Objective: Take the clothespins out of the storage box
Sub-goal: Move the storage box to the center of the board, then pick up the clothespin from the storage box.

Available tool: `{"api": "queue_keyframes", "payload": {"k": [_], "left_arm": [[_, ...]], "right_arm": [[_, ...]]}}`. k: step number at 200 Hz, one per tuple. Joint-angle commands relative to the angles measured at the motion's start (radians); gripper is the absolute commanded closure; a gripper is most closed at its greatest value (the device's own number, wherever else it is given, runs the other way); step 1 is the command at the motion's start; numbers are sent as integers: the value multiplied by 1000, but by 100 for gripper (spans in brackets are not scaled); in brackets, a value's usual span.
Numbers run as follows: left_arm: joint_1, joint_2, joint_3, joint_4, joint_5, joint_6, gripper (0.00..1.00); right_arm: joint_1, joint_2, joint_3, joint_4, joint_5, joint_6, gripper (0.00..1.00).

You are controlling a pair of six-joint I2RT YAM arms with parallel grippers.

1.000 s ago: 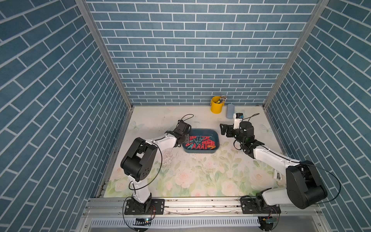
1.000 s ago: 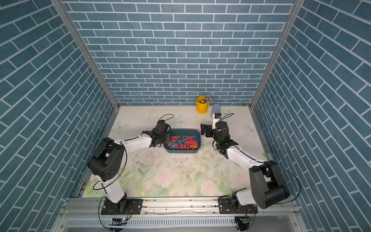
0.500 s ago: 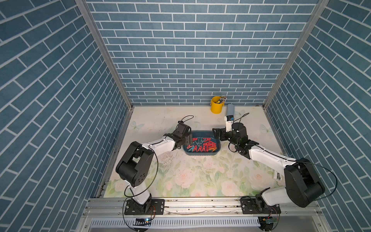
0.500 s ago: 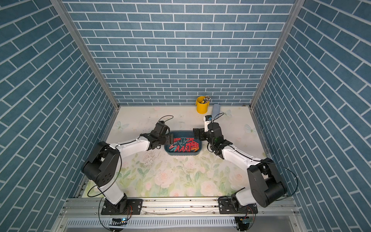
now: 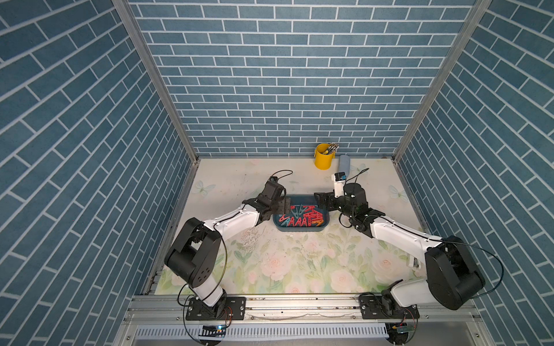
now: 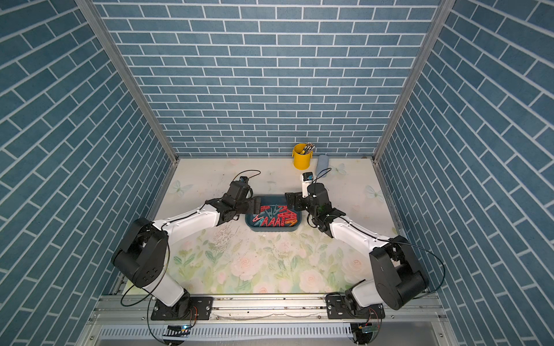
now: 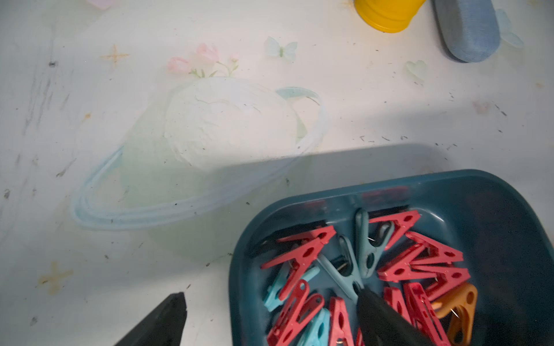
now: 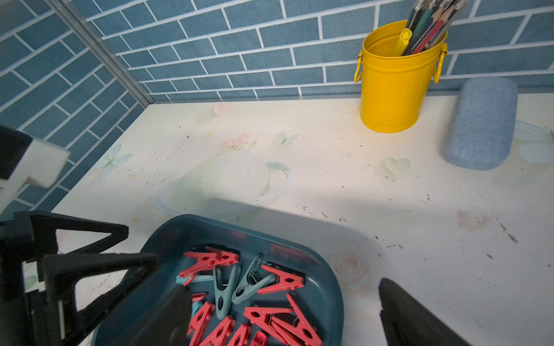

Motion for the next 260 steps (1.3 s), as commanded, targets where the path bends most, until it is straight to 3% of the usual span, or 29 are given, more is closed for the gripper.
{"api": "queue_keyframes", "payload": {"k": [1, 29, 59, 142, 201, 239, 260], "left_arm": [[-42, -7, 26, -16, -2, 71, 13], [-63, 50, 58, -41, 22, 96, 41], [-65, 122, 93, -65, 25, 121, 61], [-65, 241, 165, -91, -30, 174, 64], [-64, 228, 165, -113, -85, 174, 63], [-56, 259, 162, -127, -65, 182, 64], [-56, 277, 172, -131, -39, 177, 69]], "right_arm": [[6, -45, -19, -9, 5, -30, 1], [6, -61, -33, -12, 4, -25, 1], [7, -78, -45, -18, 9, -21, 1], [9, -95, -63, -19, 16, -21, 1], [9, -82, -62, -18, 14, -22, 1], [9, -72, -55, -15, 7, -24, 1], [8, -71, -55, -16, 7, -25, 1]]}}
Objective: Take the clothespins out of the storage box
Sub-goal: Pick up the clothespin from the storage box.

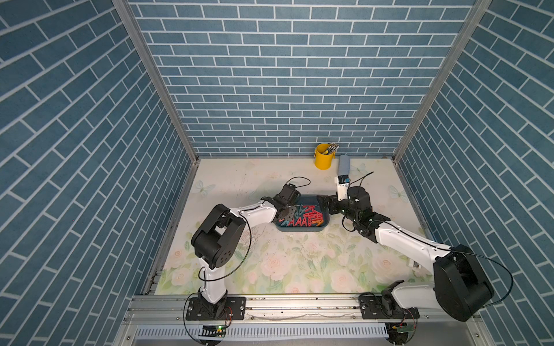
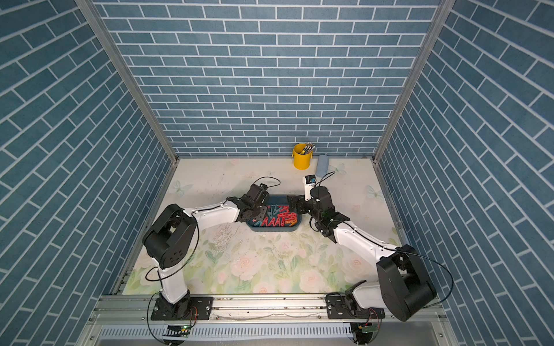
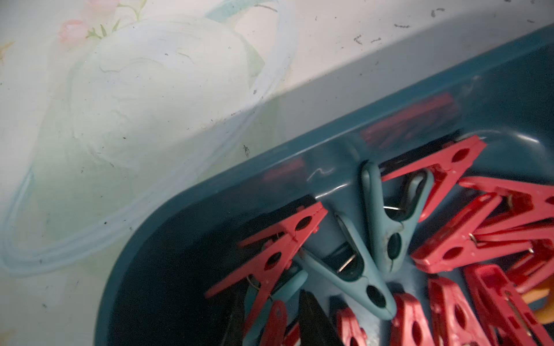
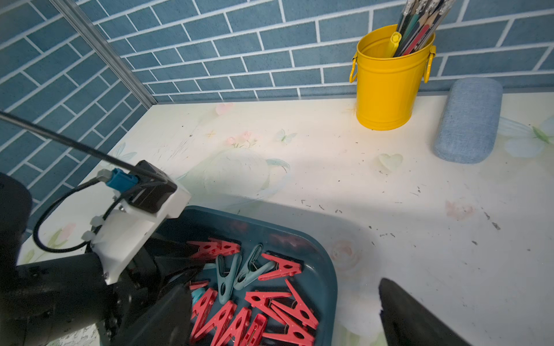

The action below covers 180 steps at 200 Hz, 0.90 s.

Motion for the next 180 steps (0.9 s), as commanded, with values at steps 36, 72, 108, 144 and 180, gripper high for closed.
{"api": "queue_keyframes", "payload": {"k": [36, 72, 108, 144, 180], "left_arm": [[4, 33, 26, -18, 89, -5, 70], [5, 34, 22, -14, 83, -12, 74], [8, 49, 43, -33, 66, -7, 86], [7, -6, 46, -47, 75, -30, 94], [8, -81, 25, -49, 108, -66, 98]], "right_arm": [[7, 8, -1, -7, -3, -24, 1], [7, 2, -8, -7, 0, -21, 1], [7, 0, -10, -8, 3, -19, 1], [7, -6, -10, -7, 2, -15, 0], [9, -8, -9, -2, -5, 1, 1]]}}
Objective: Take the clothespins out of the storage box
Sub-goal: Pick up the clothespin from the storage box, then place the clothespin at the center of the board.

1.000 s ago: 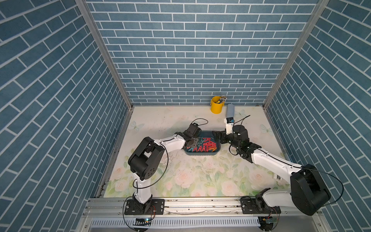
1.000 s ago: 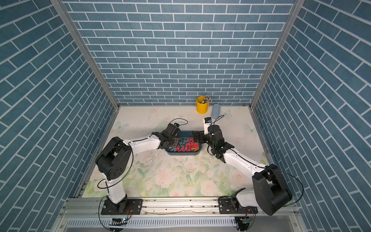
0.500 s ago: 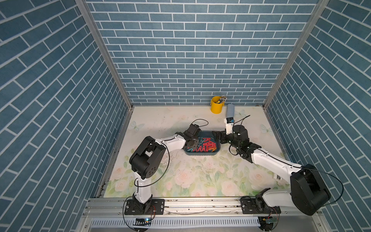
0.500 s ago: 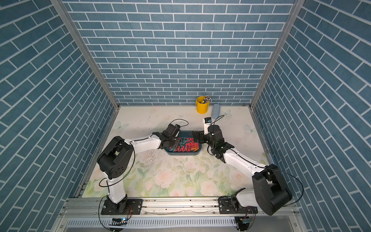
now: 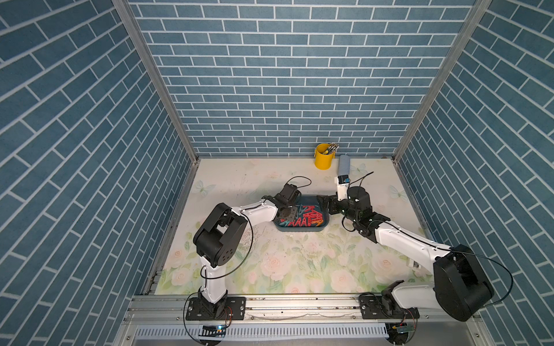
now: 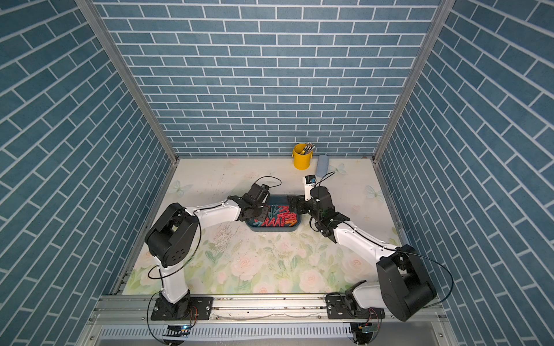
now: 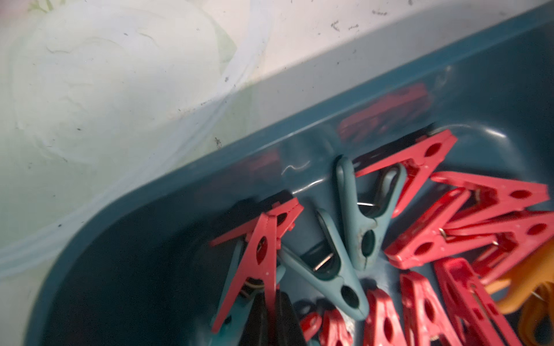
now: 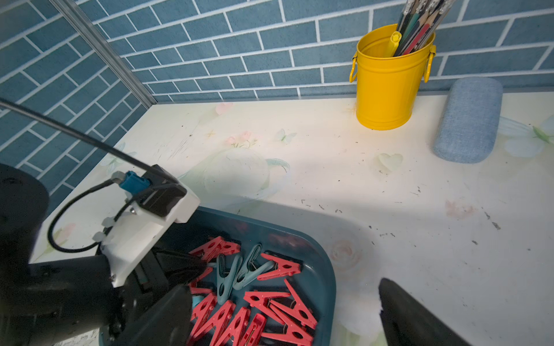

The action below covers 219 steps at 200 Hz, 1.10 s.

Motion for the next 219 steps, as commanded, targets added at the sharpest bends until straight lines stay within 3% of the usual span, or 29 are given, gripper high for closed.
{"api": "queue_keyframes", "payload": {"k": [1, 83, 164, 193, 219], "left_arm": [[3, -79, -3, -17, 26, -34, 98], [-7, -328, -211, 33, 103, -235, 100], [-174, -663, -533, 78, -32, -650, 99], [-241, -693, -599, 99, -53, -739, 98], [-288, -641, -613, 149, -46, -788, 98]], "right_arm": [[9, -8, -8, -1, -6, 1, 0], [50, -21, -11, 9, -3, 26, 1], [123, -51, -52, 4, 42, 64, 1], [146, -48, -58, 1, 60, 77, 1], [156, -48, -61, -4, 72, 85, 1]]}}
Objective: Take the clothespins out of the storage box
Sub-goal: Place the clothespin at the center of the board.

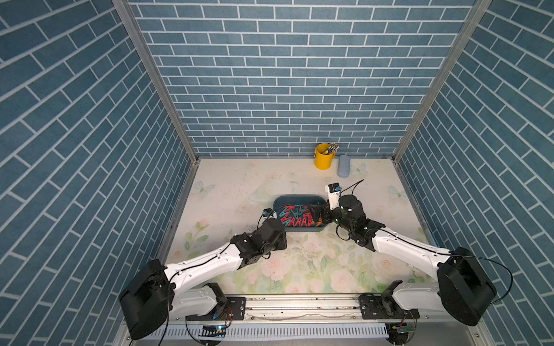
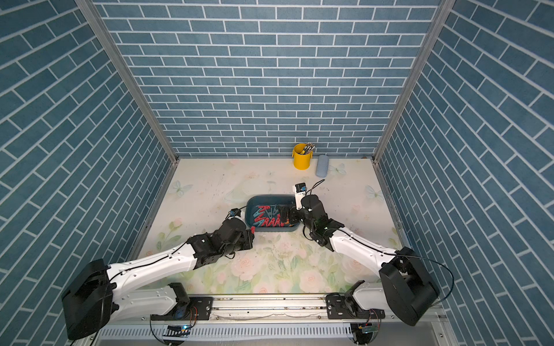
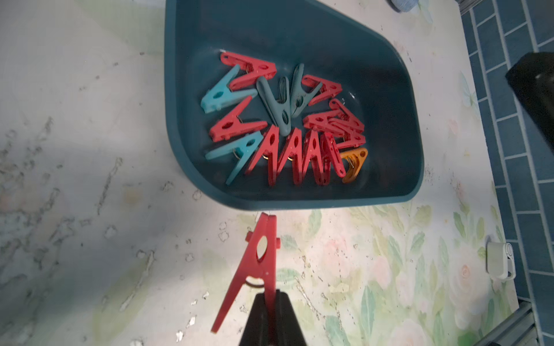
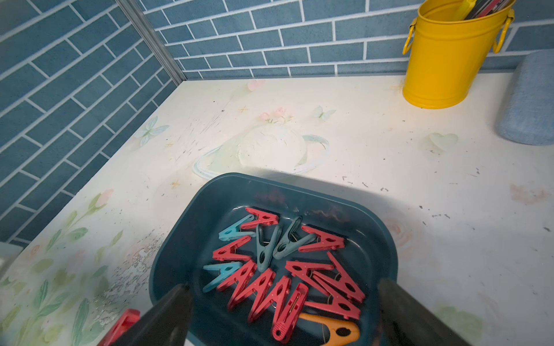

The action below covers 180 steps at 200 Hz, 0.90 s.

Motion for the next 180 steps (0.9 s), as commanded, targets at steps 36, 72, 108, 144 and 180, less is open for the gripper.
{"api": "queue_keyframes", "payload": {"k": [36, 72, 108, 144, 180], "left_arm": [[-51, 157, 20, 101, -2, -91, 98], [-51, 282, 53, 142, 24, -108, 98], [-51, 354, 64, 154, 32, -126, 97], [-51, 341, 54, 165, 34, -118, 82], [-51, 282, 56, 126, 32, -93, 53]], "right_arm": [[24, -29, -18, -14, 53, 38, 1], [30, -37, -26, -32, 74, 40, 1], [31, -30, -22, -47, 84, 34, 1], [31, -10, -8, -58, 84, 34, 1], [31, 12, 18, -59, 83, 31, 1]]}}
